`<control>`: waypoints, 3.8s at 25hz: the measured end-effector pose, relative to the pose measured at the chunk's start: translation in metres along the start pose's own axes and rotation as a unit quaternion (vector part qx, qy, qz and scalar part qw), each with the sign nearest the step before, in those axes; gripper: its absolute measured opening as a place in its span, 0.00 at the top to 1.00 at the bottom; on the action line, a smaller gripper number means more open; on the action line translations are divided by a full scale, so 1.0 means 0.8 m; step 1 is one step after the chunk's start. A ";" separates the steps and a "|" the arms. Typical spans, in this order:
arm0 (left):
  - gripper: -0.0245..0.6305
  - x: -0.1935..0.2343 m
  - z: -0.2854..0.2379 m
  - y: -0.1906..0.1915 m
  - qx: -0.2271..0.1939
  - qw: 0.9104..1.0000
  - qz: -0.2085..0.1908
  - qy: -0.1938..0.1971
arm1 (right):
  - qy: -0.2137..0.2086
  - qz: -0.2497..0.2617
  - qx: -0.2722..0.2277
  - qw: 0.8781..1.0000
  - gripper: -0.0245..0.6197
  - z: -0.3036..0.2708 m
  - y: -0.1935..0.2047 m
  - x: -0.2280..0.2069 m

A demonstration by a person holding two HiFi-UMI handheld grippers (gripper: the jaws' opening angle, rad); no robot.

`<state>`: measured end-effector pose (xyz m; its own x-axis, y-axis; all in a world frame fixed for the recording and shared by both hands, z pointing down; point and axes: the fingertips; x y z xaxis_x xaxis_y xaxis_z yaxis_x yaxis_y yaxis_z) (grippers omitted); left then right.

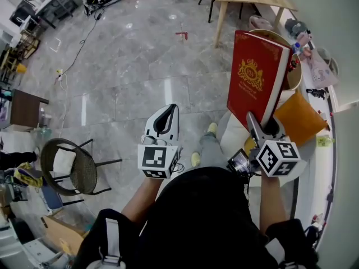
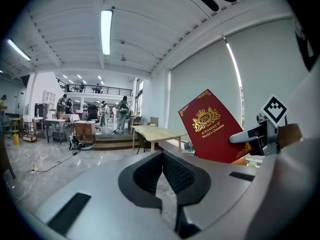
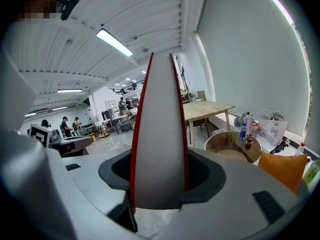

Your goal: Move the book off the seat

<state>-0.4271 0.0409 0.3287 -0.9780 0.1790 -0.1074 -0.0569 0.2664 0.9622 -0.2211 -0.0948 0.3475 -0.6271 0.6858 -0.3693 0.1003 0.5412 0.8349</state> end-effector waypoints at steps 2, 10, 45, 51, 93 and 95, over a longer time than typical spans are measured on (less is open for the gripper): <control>0.94 0.002 -0.009 -0.003 -0.002 1.000 -0.004 0.007 | 0.004 -0.005 -0.007 1.000 0.58 -0.004 -0.006 -0.004; 0.94 -0.004 -0.079 -0.026 -0.010 0.999 -0.020 0.042 | 0.039 -0.024 -0.027 0.999 0.58 -0.027 -0.032 -0.051; 0.94 -0.023 -0.458 -0.124 -0.009 0.986 -0.050 0.159 | 0.164 -0.062 -0.051 0.983 0.58 -0.179 -0.188 -0.280; 0.94 -0.039 -0.504 -0.126 -0.011 0.979 -0.056 0.195 | 0.194 -0.056 -0.050 0.978 0.58 -0.186 -0.192 -0.298; 0.94 -0.167 -0.948 -0.039 0.092 0.868 -0.173 0.456 | 0.394 0.110 0.269 0.872 0.58 -0.487 -0.022 -0.663; 0.94 -0.173 -0.951 -0.026 0.100 0.866 -0.169 0.460 | 0.398 0.149 0.297 0.855 0.58 -0.499 0.002 -0.683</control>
<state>-0.4433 -0.7100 0.5141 -0.6627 -0.7477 -0.0410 -0.4261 0.3315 0.8418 -0.1867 -0.6633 0.7133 -0.8088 0.4160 0.4156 0.5735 0.7142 0.4013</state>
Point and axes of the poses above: the fingertips, and each gripper's own axes: z backward along the fingers, x to its left, y out of its underside, and after that the axes turned 7 degrees about -z, right-handed
